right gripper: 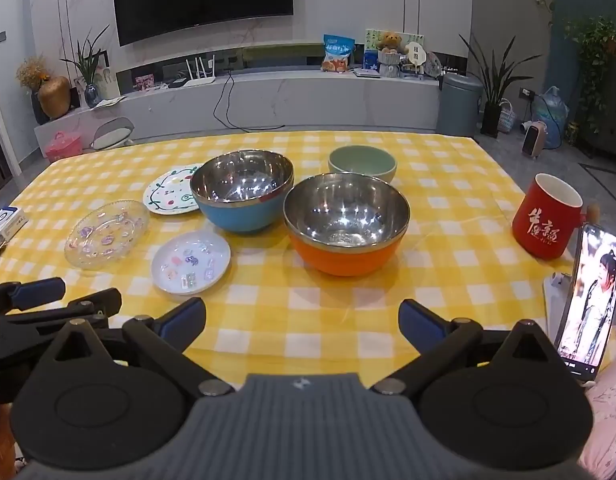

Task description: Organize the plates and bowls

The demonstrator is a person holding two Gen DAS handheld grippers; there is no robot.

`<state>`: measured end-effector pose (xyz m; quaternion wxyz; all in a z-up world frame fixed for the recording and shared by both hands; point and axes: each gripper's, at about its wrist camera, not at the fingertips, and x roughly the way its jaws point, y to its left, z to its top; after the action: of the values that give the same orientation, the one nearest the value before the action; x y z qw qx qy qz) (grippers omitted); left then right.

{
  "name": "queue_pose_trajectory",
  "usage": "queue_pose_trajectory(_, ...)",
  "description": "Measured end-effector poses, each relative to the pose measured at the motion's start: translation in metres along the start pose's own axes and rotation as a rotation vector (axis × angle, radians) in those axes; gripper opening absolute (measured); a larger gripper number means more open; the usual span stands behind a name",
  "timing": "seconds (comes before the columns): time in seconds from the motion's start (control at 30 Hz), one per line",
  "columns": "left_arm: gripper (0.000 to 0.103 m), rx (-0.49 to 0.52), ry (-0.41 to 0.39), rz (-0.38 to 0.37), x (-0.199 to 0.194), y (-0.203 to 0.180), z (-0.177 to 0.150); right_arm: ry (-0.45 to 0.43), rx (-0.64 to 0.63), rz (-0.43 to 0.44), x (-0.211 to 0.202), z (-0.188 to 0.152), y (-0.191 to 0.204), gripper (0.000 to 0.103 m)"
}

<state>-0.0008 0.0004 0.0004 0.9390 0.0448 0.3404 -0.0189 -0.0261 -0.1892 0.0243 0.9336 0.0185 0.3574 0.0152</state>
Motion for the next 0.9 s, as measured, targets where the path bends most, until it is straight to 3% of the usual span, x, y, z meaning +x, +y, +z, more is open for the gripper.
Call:
queue_pose_trajectory(0.17,0.061,-0.032,0.035,-0.017,0.0027,0.0035,-0.0003,-0.007,0.001,0.004,-0.0006,-0.0005,-0.0009,0.100)
queue_pose_trajectory(0.9,0.060,-0.039,0.037,-0.006,0.0030,0.0064,-0.0046,-0.015,-0.018,-0.009,-0.0040,-0.0009,0.0078,0.100)
